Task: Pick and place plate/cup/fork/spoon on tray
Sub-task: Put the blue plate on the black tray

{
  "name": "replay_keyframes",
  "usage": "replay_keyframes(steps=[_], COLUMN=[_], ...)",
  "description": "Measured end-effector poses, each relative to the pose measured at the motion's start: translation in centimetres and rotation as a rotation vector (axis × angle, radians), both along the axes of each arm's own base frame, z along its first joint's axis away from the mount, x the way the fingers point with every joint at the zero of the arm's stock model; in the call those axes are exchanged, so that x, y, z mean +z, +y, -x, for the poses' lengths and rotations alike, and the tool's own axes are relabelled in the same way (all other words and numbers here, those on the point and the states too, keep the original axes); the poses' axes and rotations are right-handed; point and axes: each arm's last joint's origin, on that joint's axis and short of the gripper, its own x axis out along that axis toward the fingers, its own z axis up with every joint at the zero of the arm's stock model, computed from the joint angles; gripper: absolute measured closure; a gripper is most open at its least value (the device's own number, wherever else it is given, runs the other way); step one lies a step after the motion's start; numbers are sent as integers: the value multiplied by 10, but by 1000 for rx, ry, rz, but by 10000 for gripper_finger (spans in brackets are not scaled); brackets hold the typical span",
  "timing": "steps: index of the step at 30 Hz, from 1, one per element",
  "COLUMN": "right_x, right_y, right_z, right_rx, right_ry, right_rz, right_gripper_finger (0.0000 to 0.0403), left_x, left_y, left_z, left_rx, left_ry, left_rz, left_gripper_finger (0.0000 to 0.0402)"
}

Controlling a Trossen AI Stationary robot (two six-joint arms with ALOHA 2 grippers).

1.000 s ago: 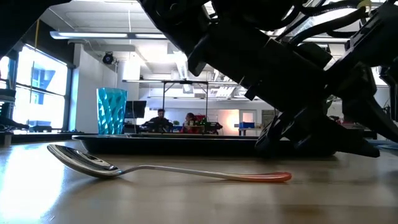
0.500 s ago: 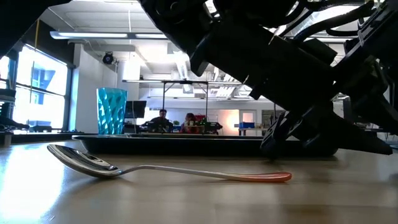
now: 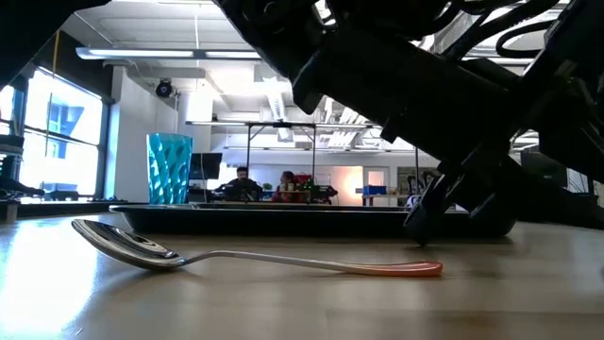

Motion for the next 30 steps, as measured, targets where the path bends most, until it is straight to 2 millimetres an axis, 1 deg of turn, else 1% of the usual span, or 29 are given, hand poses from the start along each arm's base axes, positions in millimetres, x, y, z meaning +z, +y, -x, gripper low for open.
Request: replay_keyframes(steps=[2,4,6,7,11,14,17,21,26,30], right_x=[0,0,0,0,0,0,0,-2,-11,-21], right_y=[0,1,2,3,11,21,32,47,61,73], right_z=[0,1,5,8,22,30,34,40,52,55], right_rx=[0,3,16,24,38,65,64,65,13,-23], right_ry=[7,18,49,77,176,179,148,101,181,223], right_rz=[-11,-15,-16,-21,-40,-63,-109,-147,-152,-164], right_gripper_finger=[242,242,242,242,242,242,242,242,242,242], left_x=[2,2,3,7,9,14,14,14,18,18], left_y=[-3,-8,-9,-9,-6,-1,0,-1,2,5], left_z=[-1,2,3,2,-1,-6,-8,-8,-11,-12], left_rx=[-28,-63,-51,-47,-49,-72,-79,-78,-28,-2], left_ry=[27,91,118,119,90,36,26,22,-13,-14], left_rz=[-20,-83,-139,-141,-140,-105,-96,-100,-59,-65], left_gripper_finger=[312,312,312,312,310,302,285,251,209,195])
